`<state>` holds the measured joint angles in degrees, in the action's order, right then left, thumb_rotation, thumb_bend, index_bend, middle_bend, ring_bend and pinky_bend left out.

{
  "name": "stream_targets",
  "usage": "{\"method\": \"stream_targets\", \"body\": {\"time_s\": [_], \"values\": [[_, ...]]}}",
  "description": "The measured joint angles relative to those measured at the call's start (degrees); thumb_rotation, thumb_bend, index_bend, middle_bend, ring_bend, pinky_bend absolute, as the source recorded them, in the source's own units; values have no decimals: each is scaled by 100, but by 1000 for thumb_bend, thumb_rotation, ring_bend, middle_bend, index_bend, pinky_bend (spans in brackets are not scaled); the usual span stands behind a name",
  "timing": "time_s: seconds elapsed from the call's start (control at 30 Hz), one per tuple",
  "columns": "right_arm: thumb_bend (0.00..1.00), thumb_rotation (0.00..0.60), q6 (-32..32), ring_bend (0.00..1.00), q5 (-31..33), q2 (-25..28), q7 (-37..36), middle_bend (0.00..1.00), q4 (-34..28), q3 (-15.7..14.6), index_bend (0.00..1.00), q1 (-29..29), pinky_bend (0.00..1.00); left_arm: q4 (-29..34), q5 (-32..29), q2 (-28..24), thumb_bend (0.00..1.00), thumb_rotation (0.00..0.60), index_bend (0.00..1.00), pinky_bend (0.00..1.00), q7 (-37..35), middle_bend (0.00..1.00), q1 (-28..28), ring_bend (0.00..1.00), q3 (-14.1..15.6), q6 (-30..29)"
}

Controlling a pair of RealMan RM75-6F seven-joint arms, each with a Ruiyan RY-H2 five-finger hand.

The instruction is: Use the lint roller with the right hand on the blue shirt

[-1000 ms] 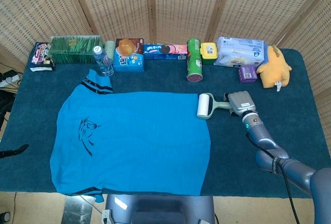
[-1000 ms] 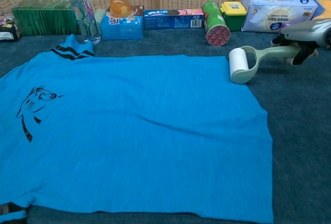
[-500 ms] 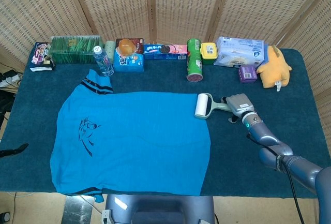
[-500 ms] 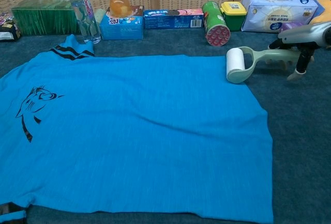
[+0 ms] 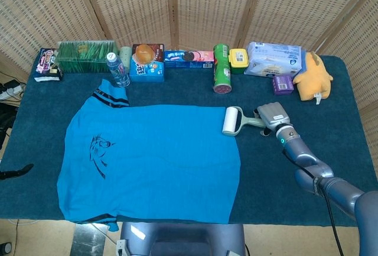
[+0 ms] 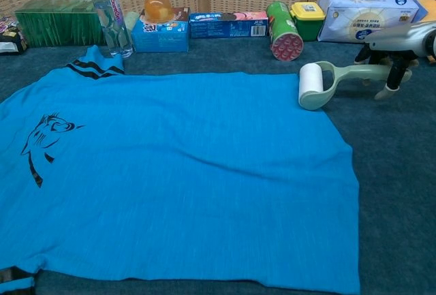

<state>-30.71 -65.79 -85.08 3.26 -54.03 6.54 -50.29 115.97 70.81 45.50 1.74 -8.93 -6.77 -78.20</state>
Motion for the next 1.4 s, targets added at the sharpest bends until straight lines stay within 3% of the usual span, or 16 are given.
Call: {"method": "stream_targets", "body": {"time_s": [0.37, 0.67, 0.8, 1.0, 1.4], "values": [[122, 600, -72, 651, -170, -64, -156, 706, 128, 30, 747, 46, 818, 27, -23, -9, 80, 600, 0, 18, 18, 0, -18, 0, -15, 1], [59, 600, -5, 649, -4, -135, -34, 692, 185, 90, 778, 44, 838, 34, -47, -26, 79, 600, 0, 18, 19, 0, -26, 0, -16, 19], [47, 600, 89, 596, 112, -95, 46, 677, 100, 131, 780, 16, 671, 35, -55, -38, 79, 600, 0, 18, 6, 0, -30, 0, -21, 22], [11, 600, 136, 503, 28, 46, -29, 638, -84, 133, 759, 4, 560, 32, -41, -39, 80, 600, 0, 18, -10, 0, -37, 0, -20, 35], [20, 600, 197, 566, -29, 83, -138, 662, -154, 120, 775, -5, 688, 7, -5, -65, 79, 600, 0, 18, -76, 0, -32, 0, -17, 33]]}}
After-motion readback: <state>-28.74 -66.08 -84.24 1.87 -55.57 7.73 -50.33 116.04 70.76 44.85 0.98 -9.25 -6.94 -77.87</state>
